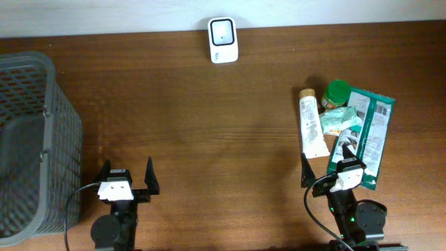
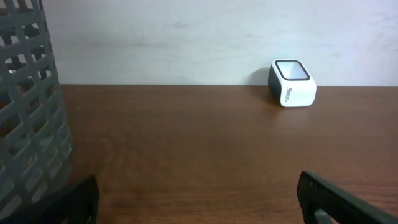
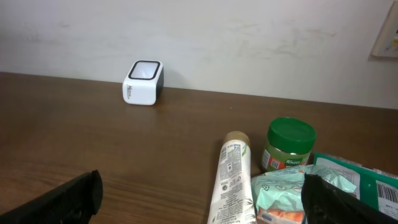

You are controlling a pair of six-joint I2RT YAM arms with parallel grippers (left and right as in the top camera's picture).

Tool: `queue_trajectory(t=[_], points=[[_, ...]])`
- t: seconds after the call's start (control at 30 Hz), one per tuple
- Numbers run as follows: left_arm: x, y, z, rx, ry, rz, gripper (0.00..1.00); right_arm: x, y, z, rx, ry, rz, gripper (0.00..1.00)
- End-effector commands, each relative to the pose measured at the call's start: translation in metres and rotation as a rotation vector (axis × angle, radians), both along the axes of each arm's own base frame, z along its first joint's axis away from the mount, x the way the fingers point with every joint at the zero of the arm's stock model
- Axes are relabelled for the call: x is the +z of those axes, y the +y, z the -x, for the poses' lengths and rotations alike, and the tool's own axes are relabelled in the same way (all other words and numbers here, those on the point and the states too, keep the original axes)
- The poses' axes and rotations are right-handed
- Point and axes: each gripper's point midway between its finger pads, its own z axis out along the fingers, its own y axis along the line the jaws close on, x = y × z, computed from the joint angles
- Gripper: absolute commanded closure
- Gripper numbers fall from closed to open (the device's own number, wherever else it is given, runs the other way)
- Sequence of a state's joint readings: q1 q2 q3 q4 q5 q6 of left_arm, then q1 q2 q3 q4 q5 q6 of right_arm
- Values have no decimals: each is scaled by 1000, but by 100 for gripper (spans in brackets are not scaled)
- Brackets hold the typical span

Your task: Scan the item barcode

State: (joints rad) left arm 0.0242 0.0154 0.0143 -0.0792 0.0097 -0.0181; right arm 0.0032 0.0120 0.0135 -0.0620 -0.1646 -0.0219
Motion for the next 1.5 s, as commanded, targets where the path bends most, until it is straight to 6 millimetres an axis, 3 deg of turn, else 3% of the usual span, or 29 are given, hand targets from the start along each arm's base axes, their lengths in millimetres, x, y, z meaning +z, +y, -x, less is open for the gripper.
queue_trajectory(t=[0.0, 1.47], points=[[-2, 4, 0, 18, 0, -13, 1, -2, 2, 0, 12, 1, -4, 2], [-2, 4, 0, 18, 0, -13, 1, -2, 2, 0, 12, 1, -4, 2]])
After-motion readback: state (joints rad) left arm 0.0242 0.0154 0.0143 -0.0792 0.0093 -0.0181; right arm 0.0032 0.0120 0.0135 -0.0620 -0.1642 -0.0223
